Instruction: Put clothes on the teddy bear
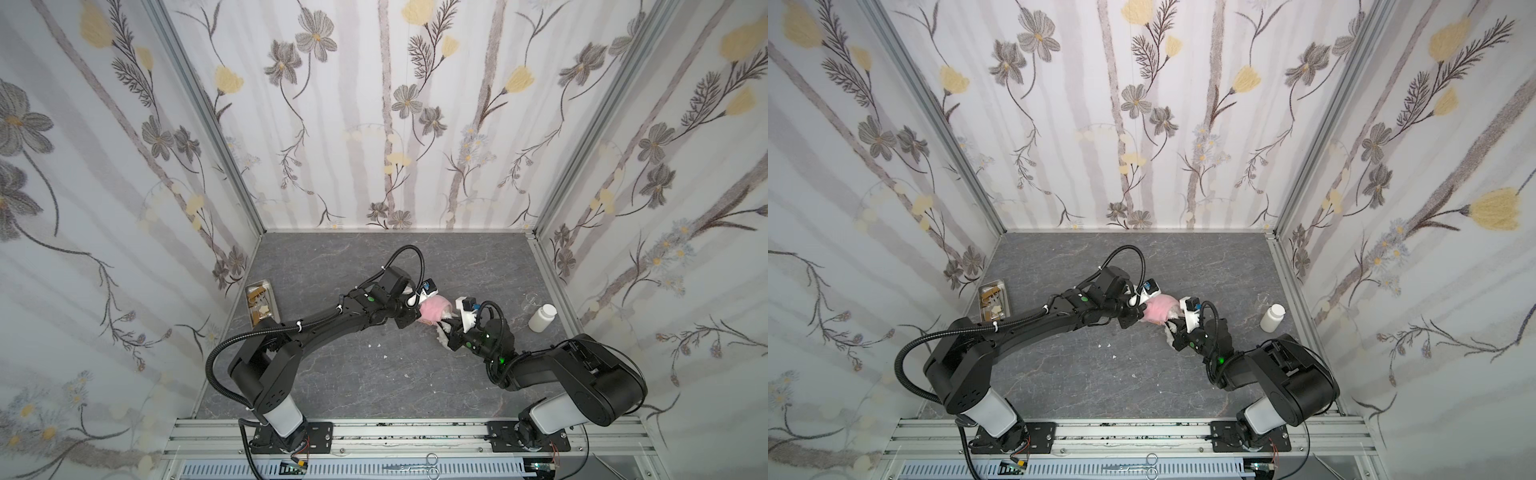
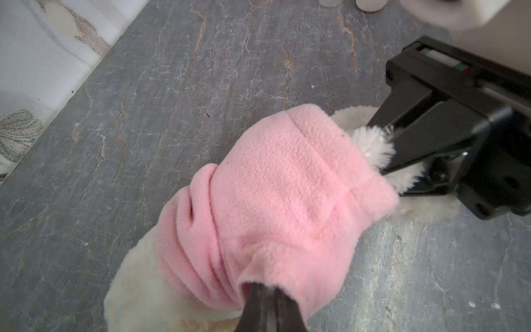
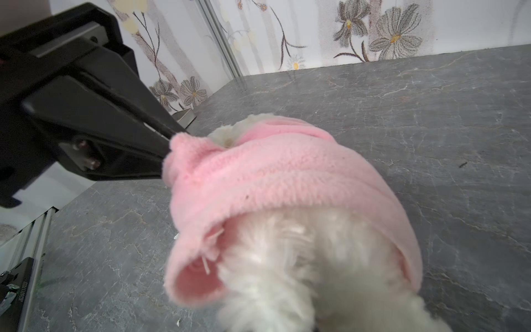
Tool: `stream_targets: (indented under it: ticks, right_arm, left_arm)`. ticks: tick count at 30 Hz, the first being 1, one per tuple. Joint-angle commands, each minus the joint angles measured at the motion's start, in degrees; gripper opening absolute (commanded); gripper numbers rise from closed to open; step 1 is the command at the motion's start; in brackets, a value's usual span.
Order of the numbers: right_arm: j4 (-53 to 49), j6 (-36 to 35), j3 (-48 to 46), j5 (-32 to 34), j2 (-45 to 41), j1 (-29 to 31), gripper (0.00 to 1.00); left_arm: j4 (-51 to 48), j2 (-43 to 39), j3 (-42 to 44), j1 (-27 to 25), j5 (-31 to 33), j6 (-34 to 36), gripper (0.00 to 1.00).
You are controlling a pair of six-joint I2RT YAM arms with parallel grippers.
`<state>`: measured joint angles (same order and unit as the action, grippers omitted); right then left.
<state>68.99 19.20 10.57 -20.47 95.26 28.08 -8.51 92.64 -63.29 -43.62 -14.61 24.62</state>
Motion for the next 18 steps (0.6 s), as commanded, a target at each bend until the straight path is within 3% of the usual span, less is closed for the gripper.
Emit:
stream_targets:
  ticks: [1, 9, 18]
  right_arm:
    - [2.2, 2.6, -0.7, -0.1, -0.8, -0.1, 0.0]
    - [2.9, 5.6, -1.8, -0.8, -1.5, -0.1, 0.0]
    - [3.3, 6.7, -2.6, -0.2, -1.7, -0.1, 0.0]
  left_arm:
    - [5.9, -2.3, 2.4, 0.7, 1.2, -3.3, 0.0]
    - [13.5, -4.1, 8.3, 1.6, 11.0, -9.3, 0.0]
    - [15.0, -3.8, 9.9, 3.5, 16.1, -14.8, 0.0]
